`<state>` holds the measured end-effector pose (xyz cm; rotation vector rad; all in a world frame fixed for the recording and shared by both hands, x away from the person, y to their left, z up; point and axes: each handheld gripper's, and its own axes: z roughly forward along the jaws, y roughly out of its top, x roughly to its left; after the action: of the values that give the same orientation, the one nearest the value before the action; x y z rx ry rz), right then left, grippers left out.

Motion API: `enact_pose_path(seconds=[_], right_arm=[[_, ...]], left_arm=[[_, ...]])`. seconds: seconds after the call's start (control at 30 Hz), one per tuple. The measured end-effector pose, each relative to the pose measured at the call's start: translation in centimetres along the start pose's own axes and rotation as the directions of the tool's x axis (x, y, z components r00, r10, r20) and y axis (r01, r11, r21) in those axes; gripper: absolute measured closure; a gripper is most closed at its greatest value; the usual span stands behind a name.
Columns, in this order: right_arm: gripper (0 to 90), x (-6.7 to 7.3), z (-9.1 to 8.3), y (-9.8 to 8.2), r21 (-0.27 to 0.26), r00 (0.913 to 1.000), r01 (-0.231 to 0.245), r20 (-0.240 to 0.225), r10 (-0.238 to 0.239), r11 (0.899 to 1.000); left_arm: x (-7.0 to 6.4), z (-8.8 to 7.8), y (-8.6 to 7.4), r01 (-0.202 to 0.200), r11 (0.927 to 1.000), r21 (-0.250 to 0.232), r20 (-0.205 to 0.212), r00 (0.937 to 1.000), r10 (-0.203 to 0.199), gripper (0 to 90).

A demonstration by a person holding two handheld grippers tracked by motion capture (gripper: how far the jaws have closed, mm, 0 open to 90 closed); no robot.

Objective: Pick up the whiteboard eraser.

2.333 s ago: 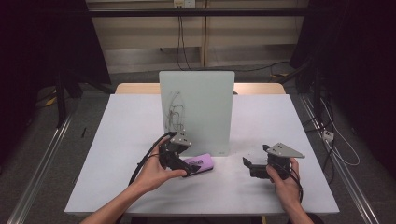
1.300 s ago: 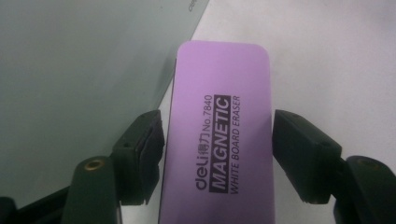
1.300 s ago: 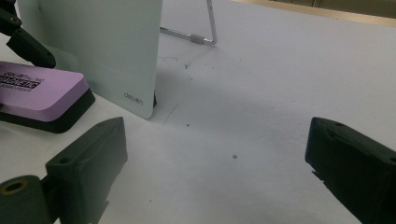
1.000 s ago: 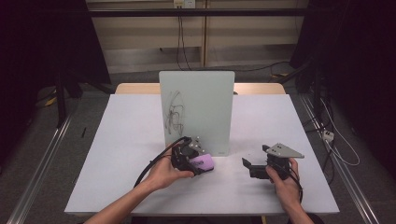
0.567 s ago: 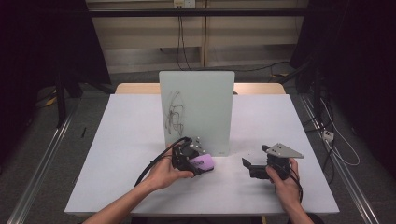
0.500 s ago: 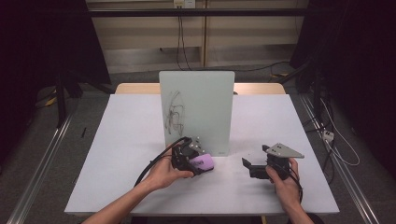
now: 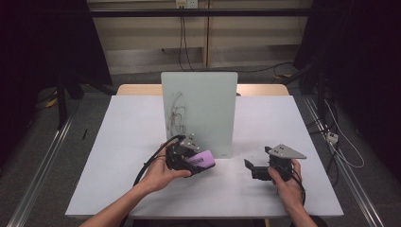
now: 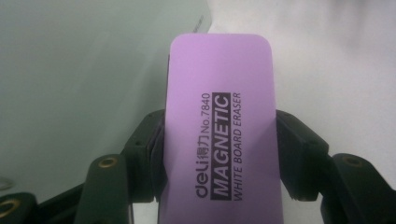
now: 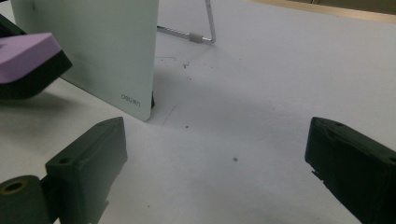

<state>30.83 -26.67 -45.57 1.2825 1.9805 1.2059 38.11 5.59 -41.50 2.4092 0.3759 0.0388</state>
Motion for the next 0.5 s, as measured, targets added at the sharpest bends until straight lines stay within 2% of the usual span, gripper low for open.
enact_pose_path(seconds=[0.2,0.23,0.27,0.3,0.37,0.4,0.43,0.5], right_arm=[[5.6,0.1,-0.1,0.0,-0.001,0.9999,0.01,-0.009,-0.01,1.0],[5.5,0.0,-0.1,-0.1,-0.002,0.9999,0.011,-0.008,-0.011,1.0],[5.5,0.0,-0.2,-0.1,-0.002,0.9999,0.008,-0.009,-0.008,1.0],[5.6,0.0,-0.2,-0.1,-0.003,0.9999,0.004,-0.01,-0.004,1.0],[5.6,0.0,-0.2,-0.1,-0.005,0.9999,0.003,-0.01,-0.003,1.0],[5.6,0.0,-0.2,-0.1,-0.007,0.9999,0.006,-0.01,-0.006,1.0],[5.7,0.0,-0.1,-0.1,-0.004,0.9999,0.011,-0.01,-0.011,1.0],[5.7,0.0,-0.1,-0.1,-0.006,0.9999,0.013,-0.011,-0.013,1.0]], left_arm=[[0.3,-1.1,-0.1,-0.001,0.9987,-0.051,-0.004,1.0,0.0,41.0],[0.2,-1.4,-0.1,-0.009,0.9996,-0.029,-0.04,0.9992,0.007,41.0],[0.2,-1.4,-0.2,-0.004,0.998,-0.064,-0.012,0.9999,0.003,40.9],[0.2,-1.5,-0.2,-0.002,0.9975,-0.071,-0.009,1.0,0.001,41.0],[0.1,-1.8,-0.1,-0.005,0.998,-0.063,-0.024,0.9997,0.003,41.0],[0.0,-2.0,-0.1,-0.011,0.9989,-0.046,-0.054,0.9985,0.009,41.0],[0.0,-2.0,-0.1,-0.007,0.9977,-0.067,-0.026,0.9997,0.005,41.0],[0.0,-2.1,-0.1,-0.012,0.9974,-0.072,-0.03,0.9995,0.01,41.0]])
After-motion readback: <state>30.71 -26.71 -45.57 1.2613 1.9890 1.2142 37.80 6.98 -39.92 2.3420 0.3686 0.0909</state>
